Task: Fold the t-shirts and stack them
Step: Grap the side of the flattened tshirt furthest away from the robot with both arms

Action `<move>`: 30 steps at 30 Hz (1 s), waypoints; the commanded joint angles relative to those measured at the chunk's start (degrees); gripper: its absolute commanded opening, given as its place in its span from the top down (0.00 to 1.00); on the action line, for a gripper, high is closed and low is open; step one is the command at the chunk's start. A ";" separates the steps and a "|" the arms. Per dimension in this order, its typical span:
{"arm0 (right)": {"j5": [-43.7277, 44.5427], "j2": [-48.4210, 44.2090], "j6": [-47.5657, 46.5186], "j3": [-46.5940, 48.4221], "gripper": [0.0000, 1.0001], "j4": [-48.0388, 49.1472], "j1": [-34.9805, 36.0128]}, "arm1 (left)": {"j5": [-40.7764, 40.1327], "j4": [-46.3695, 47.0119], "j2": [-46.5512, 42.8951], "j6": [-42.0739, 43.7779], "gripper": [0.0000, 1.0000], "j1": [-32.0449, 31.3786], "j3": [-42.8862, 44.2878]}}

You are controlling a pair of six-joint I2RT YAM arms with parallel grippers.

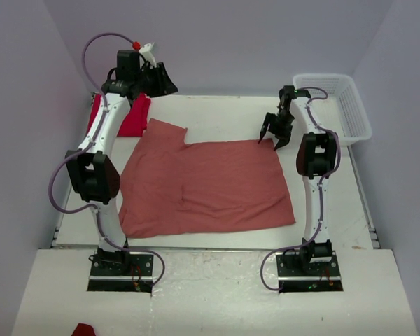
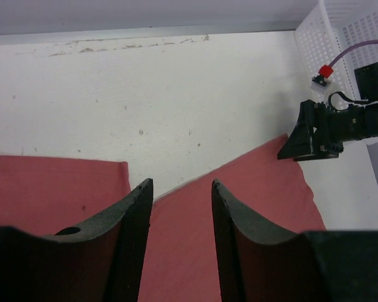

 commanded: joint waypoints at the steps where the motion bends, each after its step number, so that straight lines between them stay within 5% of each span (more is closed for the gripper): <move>1: -1.20 -0.47 1.02 2.11 0.28 -3.65 0.23 | 2.53 1.46 -3.30 -0.25 0.56 0.94 -0.82; 8: 0.29 0.59 1.90 3.97 0.27 -4.82 0.23 | 3.94 6.64 -4.35 -1.74 0.55 1.64 -6.10; 17: 10.92 -8.99 -0.12 -2.90 0.11 11.44 1.90 | 3.85 7.97 -1.63 -2.36 0.55 1.64 -8.38; 21: 11.02 -9.61 -5.20 -2.98 0.01 15.31 2.33 | 3.68 8.15 -1.54 -2.18 0.55 1.64 -9.79; 30: 16.90 -7.08 -18.84 -5.03 0.02 18.85 7.08 | 5.61 9.73 -0.93 -3.68 0.55 1.55 -10.23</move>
